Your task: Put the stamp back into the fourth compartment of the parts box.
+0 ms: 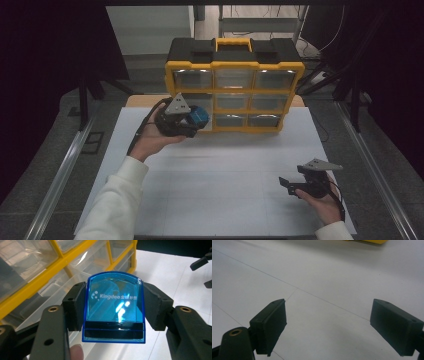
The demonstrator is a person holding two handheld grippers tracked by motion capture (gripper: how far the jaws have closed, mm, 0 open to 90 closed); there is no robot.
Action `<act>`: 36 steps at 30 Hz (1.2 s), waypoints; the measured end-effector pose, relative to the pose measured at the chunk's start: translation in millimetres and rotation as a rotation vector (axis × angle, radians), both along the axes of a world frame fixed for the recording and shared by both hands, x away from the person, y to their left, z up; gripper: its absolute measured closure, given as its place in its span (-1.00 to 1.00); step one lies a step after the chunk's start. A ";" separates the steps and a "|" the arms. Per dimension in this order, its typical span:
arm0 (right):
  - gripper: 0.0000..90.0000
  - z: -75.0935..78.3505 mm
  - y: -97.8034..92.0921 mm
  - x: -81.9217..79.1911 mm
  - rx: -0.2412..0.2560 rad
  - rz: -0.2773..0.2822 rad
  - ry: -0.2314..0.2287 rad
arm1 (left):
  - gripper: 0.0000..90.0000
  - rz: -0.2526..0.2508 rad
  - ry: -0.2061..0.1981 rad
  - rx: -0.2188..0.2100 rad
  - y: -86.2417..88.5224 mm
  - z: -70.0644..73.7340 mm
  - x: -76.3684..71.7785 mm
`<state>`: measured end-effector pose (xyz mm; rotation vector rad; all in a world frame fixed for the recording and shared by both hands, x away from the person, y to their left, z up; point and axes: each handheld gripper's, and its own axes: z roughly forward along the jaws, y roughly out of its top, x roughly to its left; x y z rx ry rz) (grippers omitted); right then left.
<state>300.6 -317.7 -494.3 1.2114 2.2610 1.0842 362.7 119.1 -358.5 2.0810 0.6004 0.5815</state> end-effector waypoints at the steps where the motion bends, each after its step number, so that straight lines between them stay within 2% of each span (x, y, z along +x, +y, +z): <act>1: -0.68 0.0 -0.2 0.0 0.001 -0.001 0.000 | -0.07 0.001 -0.002 -0.001 0.3 0.8 0.1; 7: -0.68 -0.1 0.3 0.1 0.001 0.002 -0.001 | -0.07 0.010 -0.008 0.005 0.4 5.0 4.7; 24: -0.68 0.3 -0.5 -0.5 0.006 -0.003 -0.003 | -0.07 0.055 -0.004 -0.010 7.2 12.2 24.4; 36: -0.68 -0.5 0.2 0.4 0.003 0.001 0.000 | -0.07 0.082 0.000 -0.036 10.7 13.6 32.6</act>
